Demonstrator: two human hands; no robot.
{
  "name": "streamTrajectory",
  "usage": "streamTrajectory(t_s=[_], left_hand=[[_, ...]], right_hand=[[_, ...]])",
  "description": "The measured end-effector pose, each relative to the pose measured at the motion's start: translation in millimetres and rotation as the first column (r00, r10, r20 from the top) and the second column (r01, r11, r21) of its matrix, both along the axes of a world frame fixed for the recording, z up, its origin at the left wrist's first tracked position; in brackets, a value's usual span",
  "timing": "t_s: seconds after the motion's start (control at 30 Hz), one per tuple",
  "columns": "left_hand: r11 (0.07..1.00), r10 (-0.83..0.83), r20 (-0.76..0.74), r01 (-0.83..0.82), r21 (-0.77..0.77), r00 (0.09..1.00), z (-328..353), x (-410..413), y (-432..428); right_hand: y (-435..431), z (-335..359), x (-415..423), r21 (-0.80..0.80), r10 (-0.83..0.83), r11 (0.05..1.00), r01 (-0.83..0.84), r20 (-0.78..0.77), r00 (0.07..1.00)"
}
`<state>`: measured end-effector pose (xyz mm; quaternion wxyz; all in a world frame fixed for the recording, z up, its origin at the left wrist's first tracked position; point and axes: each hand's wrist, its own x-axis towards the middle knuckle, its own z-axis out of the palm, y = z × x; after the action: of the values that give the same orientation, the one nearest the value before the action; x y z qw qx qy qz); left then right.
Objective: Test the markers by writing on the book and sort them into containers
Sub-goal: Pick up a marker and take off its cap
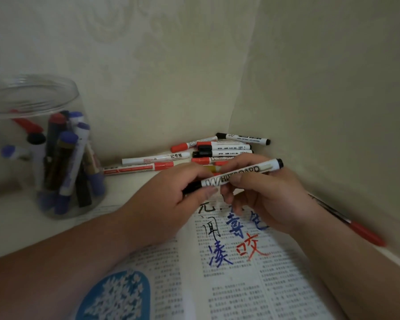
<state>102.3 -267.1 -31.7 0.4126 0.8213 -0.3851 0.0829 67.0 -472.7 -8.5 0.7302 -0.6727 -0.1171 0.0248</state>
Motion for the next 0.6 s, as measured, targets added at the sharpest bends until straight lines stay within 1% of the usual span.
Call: streamTrajectory(t_s=[0.1, 0.17, 0.3, 0.4, 0.6], left_hand=[[0.992, 0.011, 0.034, -0.015, 0.129, 0.999, -2.6, 1.1, -1.8], [0.986, -0.015, 0.037, 0.008, 0.165, 0.999, -1.8, -1.5, -4.3], [0.989, -0.071, -0.052, 0.078, 0.129, 0.996, 3.2, -6.2, -6.0], [0.988, -0.061, -0.109, 0.076, 0.138, 0.992, 2.4, -6.2, -4.2], [0.992, -0.066, -0.091, 0.075, 0.104, 0.994, 6.7, -8.8, -5.4]], right_hand=[[4.4, -1.2, -1.8, -0.088, -0.046, 0.995, 0.052, 0.072, 0.996], [7.2, -1.6, -2.2, -0.118, -0.08, 0.989, 0.092, 0.102, 0.992], [10.0, -1.3, -4.1, -0.144, -0.112, 0.981, 0.132, 0.139, 0.984], [11.8, -1.0, -5.4, -0.168, -0.112, 0.976, 0.136, 0.147, 0.983], [10.3, -1.9, -3.2, -0.084, -0.065, 0.994, 0.073, 0.096, 0.993]])
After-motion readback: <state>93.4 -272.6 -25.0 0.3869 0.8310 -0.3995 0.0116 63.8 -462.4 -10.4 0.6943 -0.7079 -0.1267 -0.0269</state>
